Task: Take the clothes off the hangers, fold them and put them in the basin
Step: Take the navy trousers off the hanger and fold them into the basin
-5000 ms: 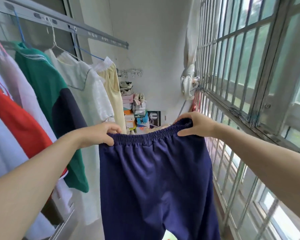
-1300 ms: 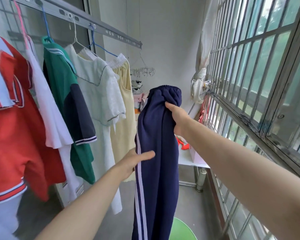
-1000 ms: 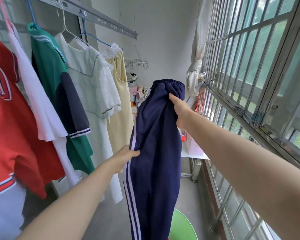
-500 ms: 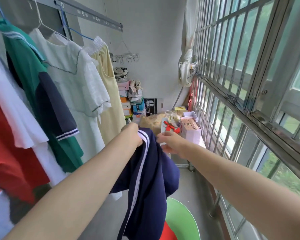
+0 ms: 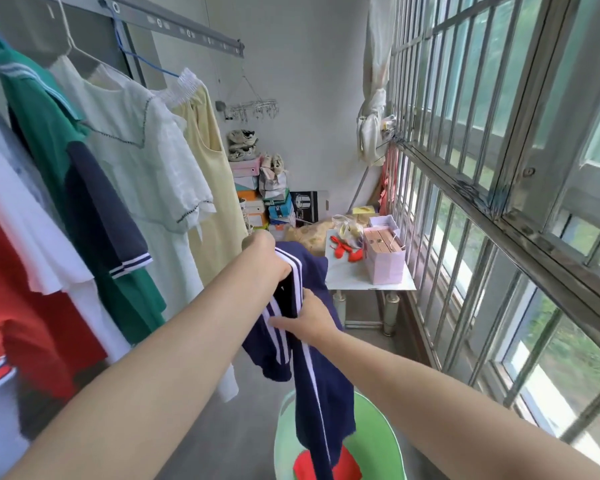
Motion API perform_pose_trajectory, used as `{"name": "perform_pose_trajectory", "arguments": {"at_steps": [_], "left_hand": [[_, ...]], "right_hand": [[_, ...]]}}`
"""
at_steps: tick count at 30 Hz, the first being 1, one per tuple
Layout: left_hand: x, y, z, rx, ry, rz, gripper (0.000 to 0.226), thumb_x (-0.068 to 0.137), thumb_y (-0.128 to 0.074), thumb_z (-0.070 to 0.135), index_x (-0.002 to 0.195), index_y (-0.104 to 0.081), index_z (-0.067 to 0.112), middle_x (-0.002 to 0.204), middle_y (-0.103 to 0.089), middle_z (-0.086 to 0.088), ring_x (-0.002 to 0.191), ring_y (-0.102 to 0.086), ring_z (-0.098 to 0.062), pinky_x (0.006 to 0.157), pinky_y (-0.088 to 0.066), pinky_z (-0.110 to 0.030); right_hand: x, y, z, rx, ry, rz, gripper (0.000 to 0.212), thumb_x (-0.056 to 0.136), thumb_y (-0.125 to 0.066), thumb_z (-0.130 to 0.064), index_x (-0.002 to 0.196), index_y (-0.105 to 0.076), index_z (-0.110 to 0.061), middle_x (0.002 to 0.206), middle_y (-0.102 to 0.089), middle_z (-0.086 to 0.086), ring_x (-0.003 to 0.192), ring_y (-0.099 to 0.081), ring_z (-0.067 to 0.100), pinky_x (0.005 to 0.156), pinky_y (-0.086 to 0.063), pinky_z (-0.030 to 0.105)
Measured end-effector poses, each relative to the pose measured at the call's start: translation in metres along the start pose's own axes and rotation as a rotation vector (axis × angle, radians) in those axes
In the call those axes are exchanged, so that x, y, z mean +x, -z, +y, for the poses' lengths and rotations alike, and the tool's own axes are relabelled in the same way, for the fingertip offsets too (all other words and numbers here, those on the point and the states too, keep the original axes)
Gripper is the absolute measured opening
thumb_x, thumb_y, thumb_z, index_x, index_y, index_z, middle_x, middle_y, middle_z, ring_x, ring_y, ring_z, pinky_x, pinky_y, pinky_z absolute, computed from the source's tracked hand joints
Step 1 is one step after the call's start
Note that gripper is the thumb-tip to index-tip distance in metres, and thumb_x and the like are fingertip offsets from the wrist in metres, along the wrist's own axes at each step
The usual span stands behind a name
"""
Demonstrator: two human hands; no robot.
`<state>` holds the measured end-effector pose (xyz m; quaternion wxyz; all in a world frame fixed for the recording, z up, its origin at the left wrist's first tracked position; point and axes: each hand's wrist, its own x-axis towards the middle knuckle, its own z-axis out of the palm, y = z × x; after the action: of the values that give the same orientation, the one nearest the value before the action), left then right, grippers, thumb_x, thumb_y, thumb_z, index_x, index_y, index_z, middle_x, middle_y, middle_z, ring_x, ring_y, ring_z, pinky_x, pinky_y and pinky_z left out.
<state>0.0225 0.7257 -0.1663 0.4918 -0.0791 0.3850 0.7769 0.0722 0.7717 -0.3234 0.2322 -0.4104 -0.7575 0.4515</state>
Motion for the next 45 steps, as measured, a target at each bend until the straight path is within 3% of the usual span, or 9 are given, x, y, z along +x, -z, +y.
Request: {"name": "perform_pose_trajectory", "arguments": {"at_steps": [3,6,10,15,19,21,27,32,45], "left_hand": [[0.019,-0.005,0.001,0.141,-0.081,0.085,0.022,0.099,-0.031,0.006,0.082,-0.044,0.008,0.109,-0.04,0.004,0.096,-0.051,-0.008,0.077,-0.042,-0.023],[0.027,0.007,0.015,0.066,-0.014,0.056,0.021,0.101,-0.03,0.009,0.088,-0.046,0.006,0.102,-0.045,-0.004,0.092,-0.053,-0.02,0.096,-0.043,-0.034],[0.046,0.03,0.027,0.204,-0.034,0.132,0.021,0.096,-0.03,-0.001,0.104,-0.047,-0.008,0.099,-0.055,-0.023,0.078,-0.058,-0.04,0.066,-0.048,-0.059],[0.062,0.054,0.022,0.439,0.02,0.046,0.033,0.094,-0.025,-0.007,0.12,-0.044,-0.012,0.119,-0.054,-0.029,0.122,-0.051,-0.038,0.102,-0.04,-0.047],[0.076,0.068,0.002,1.35,-0.299,-0.05,0.016,0.075,-0.057,-0.002,0.09,-0.056,0.004,0.081,-0.057,-0.01,0.077,-0.059,-0.022,0.066,-0.051,-0.031],[0.086,0.069,0.001,1.729,-0.631,-0.096,0.047,0.062,-0.068,0.008,0.106,-0.053,0.015,0.1,-0.05,-0.004,0.087,-0.056,-0.023,0.068,-0.053,-0.032],[0.081,0.058,-0.005,1.582,-0.457,-0.671,0.063,0.071,-0.059,-0.009,0.124,-0.049,0.024,0.114,-0.057,-0.003,0.099,-0.062,-0.022,0.067,-0.058,-0.035],[0.08,0.047,-0.007,1.817,-0.762,-0.621,0.026,0.063,-0.045,0.021,0.087,-0.053,0.028,0.088,-0.059,0.005,0.089,-0.056,-0.021,0.074,-0.044,-0.034],[0.097,0.056,0.012,1.665,-0.856,-0.362,0.024,0.059,-0.036,0.018,0.069,-0.058,0.013,0.07,-0.055,-0.004,0.074,-0.045,-0.023,0.065,-0.033,-0.031]], "right_hand": [[0.004,0.001,-0.004,0.115,-0.026,0.137,0.014,0.085,-0.059,-0.035,0.085,-0.054,-0.022,0.081,-0.06,-0.005,0.081,-0.058,0.019,0.068,-0.041,0.03],[0.014,0.018,0.006,0.024,-0.025,0.179,0.027,0.089,-0.052,-0.022,0.062,-0.05,-0.019,0.06,-0.05,-0.004,0.066,-0.049,0.021,0.059,-0.035,0.031],[0.025,0.05,0.007,-0.111,0.088,0.147,0.023,0.091,-0.056,-0.02,0.069,-0.054,-0.02,0.064,-0.052,-0.003,0.067,-0.049,0.019,0.055,-0.035,0.029],[0.03,0.079,-0.026,-0.062,0.143,-0.065,0.018,0.091,-0.056,-0.014,0.1,-0.07,-0.006,0.08,-0.062,0.009,0.08,-0.049,0.016,0.064,-0.037,0.024],[0.026,0.086,-0.052,-0.059,0.175,-0.222,0.026,0.092,-0.058,-0.015,0.115,-0.067,-0.008,0.112,-0.068,0.013,0.097,-0.061,0.019,0.087,-0.048,0.027],[0.026,0.086,-0.058,-0.052,0.166,-0.269,0.027,0.092,-0.059,-0.016,0.116,-0.066,-0.008,0.115,-0.067,0.013,0.1,-0.062,0.021,0.092,-0.049,0.031],[0.033,0.093,-0.05,-0.14,0.088,-0.284,0.029,0.088,-0.062,-0.017,0.113,-0.065,-0.004,0.113,-0.066,0.017,0.106,-0.062,0.03,0.097,-0.049,0.042],[0.015,0.112,-0.022,0.141,0.032,-0.434,0.029,0.084,-0.071,-0.025,0.108,-0.068,-0.009,0.108,-0.07,0.014,0.097,-0.067,0.026,0.091,-0.053,0.038],[-0.018,0.127,0.096,-0.601,-0.159,-0.229,0.014,0.069,-0.067,-0.022,0.069,-0.054,-0.017,0.074,-0.059,0.002,0.07,-0.056,0.022,0.057,-0.042,0.026]]}}
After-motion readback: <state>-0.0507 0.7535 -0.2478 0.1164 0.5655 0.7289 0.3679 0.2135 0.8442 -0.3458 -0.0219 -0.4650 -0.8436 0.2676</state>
